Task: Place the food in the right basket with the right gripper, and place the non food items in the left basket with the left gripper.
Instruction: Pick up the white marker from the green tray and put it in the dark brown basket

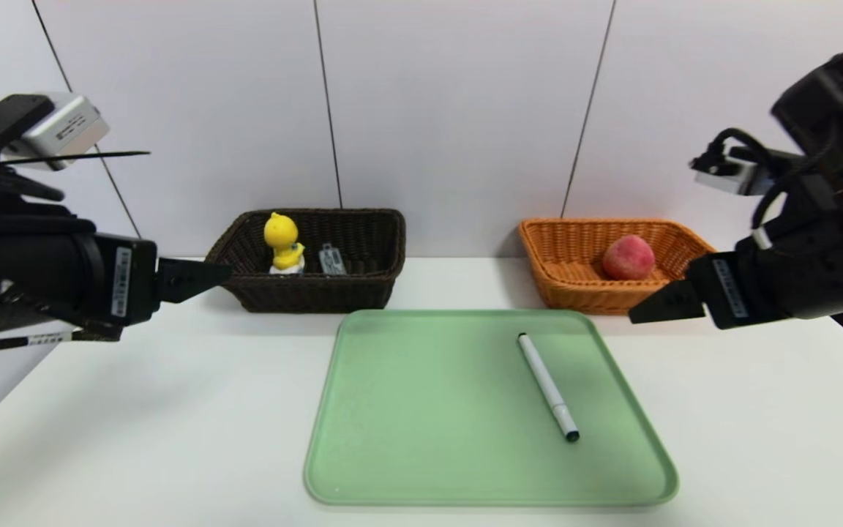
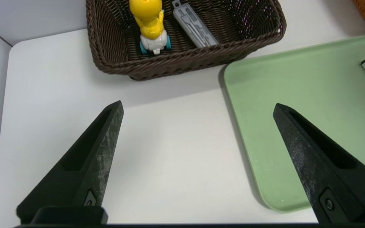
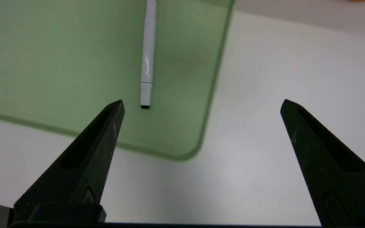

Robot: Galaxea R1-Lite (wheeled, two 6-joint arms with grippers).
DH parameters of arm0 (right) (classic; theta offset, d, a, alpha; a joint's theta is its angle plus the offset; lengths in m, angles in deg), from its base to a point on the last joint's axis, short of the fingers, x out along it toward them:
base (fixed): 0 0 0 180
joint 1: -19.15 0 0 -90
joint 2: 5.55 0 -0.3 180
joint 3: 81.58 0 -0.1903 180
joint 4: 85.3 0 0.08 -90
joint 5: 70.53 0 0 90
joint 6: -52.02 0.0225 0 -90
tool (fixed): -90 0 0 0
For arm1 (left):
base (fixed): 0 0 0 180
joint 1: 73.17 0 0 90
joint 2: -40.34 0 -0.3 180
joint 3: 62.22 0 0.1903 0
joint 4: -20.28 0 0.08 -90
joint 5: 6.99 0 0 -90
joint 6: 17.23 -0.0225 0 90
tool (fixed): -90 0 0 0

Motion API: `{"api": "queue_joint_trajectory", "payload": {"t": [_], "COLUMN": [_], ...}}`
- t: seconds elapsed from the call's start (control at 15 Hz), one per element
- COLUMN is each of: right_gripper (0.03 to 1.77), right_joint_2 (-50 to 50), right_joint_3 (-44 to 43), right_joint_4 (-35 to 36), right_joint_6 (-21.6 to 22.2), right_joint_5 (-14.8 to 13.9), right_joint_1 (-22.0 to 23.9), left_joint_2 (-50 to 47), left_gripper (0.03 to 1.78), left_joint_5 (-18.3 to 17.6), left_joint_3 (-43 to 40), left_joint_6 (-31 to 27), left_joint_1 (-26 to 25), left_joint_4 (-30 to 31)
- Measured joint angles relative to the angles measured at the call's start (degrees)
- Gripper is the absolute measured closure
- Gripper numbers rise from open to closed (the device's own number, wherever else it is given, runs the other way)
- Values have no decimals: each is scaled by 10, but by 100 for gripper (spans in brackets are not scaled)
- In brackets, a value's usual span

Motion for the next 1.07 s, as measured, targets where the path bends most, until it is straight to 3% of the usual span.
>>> {"api": "queue_joint_trajectory", "payload": {"t": [0.47,1.07], "right_gripper": [10,10], "right_joint_2": [-166,-285], "right_joint_3": [-49,-89], "right_joint_4": [-6,-1], "right_joint_6": [140,145], "right_joint_5": [-10,-10], "right_joint_1": [-79,-88], "left_joint_2": [-113,-160], "left_gripper": [12,12], "left_joint_5": [4,4], "left_joint_3": [-115,-154], "left_joint_6": [3,4], "left_joint_1": [-58,-71], "left_joint_4": [-1,-1]}}
